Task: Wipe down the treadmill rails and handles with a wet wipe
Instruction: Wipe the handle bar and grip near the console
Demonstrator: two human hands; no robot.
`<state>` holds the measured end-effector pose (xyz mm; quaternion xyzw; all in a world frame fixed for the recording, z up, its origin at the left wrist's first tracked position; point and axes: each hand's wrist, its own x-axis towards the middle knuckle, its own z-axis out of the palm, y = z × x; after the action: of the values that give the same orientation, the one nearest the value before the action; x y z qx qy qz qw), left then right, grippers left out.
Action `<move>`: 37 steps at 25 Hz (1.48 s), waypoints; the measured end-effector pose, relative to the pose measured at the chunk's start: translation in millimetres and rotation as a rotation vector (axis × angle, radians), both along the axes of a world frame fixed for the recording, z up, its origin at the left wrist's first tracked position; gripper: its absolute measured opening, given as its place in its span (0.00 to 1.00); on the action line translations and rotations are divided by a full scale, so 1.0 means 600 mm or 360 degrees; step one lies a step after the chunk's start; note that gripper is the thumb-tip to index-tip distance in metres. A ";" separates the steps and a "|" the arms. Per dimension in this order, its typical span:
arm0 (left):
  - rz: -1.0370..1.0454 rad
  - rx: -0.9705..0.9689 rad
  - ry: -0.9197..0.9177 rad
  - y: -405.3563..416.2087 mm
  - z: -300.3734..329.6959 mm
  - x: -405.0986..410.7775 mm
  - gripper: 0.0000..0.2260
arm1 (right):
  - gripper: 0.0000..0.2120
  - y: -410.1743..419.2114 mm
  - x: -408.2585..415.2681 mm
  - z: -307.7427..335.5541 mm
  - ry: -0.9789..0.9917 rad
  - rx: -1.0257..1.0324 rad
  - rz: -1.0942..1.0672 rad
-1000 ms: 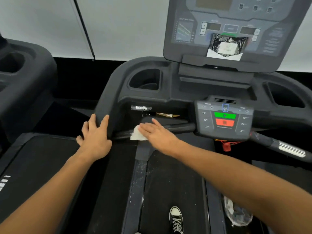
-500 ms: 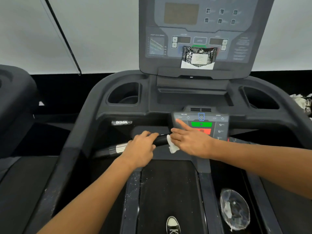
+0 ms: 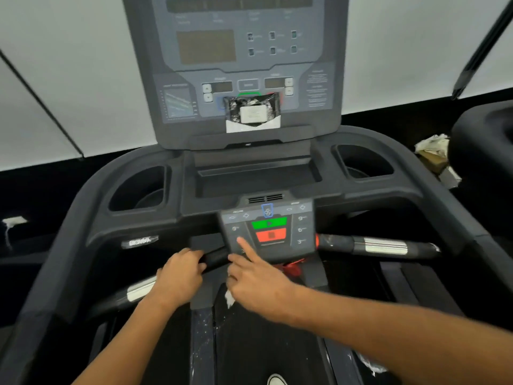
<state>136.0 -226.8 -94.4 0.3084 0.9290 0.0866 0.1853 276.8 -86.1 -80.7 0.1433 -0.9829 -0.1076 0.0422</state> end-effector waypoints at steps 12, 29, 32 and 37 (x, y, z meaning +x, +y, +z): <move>-0.0506 0.0595 0.0686 0.162 0.106 0.041 0.20 | 0.12 0.240 0.143 -0.020 0.0781 -0.1245 -0.1494; -0.0901 -0.0120 0.0742 0.318 0.025 0.106 0.63 | 0.35 0.271 0.179 -0.094 0.0071 -0.0677 -0.1163; -0.0869 -0.0157 0.0695 0.322 0.028 0.107 0.64 | 0.31 0.357 0.266 -0.108 0.0094 -0.0599 -0.1253; -0.0855 -0.0215 0.0637 0.329 0.034 0.109 0.66 | 0.33 0.468 0.391 -0.128 -0.0006 -0.0548 -0.1524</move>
<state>201.6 -29.1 -73.8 0.5401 0.8361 -0.0892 0.0356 511.6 194.6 -157.7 -0.3323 -0.9419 0.0490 0.0094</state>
